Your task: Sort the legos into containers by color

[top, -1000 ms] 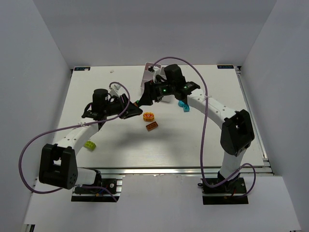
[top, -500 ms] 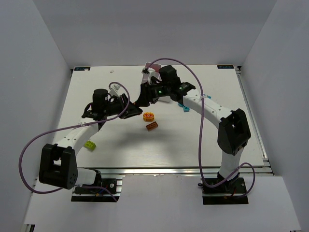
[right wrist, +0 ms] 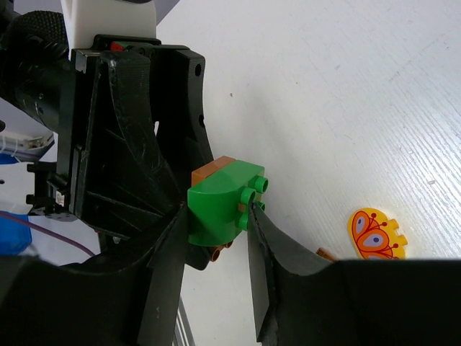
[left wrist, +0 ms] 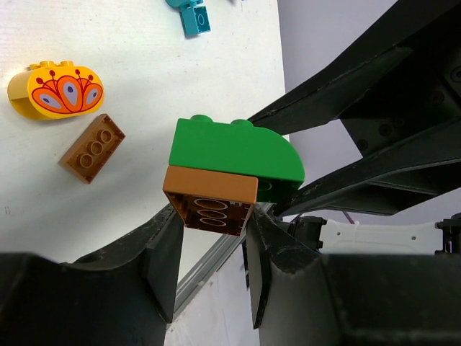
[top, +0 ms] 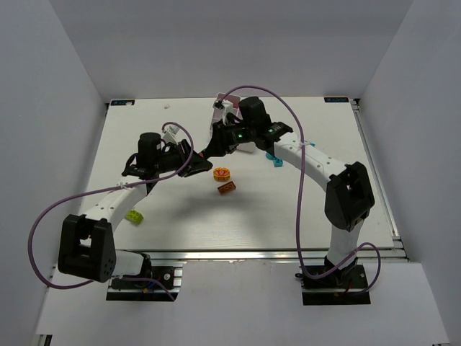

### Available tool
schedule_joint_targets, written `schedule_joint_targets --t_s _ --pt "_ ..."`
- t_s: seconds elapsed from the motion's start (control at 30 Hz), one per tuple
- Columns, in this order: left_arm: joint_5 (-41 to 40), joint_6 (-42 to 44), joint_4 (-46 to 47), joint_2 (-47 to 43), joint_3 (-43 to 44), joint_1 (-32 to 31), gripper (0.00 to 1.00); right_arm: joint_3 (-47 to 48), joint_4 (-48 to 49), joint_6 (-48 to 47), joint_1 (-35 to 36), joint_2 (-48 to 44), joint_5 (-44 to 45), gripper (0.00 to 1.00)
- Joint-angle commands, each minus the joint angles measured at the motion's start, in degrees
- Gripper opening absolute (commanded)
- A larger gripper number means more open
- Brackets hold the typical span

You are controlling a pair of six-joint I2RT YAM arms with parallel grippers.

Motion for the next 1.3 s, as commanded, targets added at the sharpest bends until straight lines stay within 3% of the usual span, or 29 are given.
schedule_joint_targets --t_s 0.0,0.3,0.63,0.97,1.27 --pt "1.9 0.5 0.7 -2.2 0.3 -0.5 0.00 0.3 3.2 0.1 0.3 -0.9 -1.7 0.40" --pt "1.8 0.7 -0.3 -2.3 0.8 -0.5 0.00 1.9 2.3 0.3 0.4 0.4 -1.3 0.50" --pt "2.0 0.7 -0.2 -2.0 1.1 -0.5 0.00 1.7 2.2 0.2 0.5 1.1 -1.1 0.50" --pt "1.7 0.7 -0.5 -2.6 0.6 -0.5 0.00 1.1 2.3 -0.2 0.5 1.4 -0.6 0.31" --pt "1.4 1.3 -1.0 -2.7 0.1 -0.5 0.00 -0.7 3.5 0.1 -0.7 0.0 -0.4 0.20"
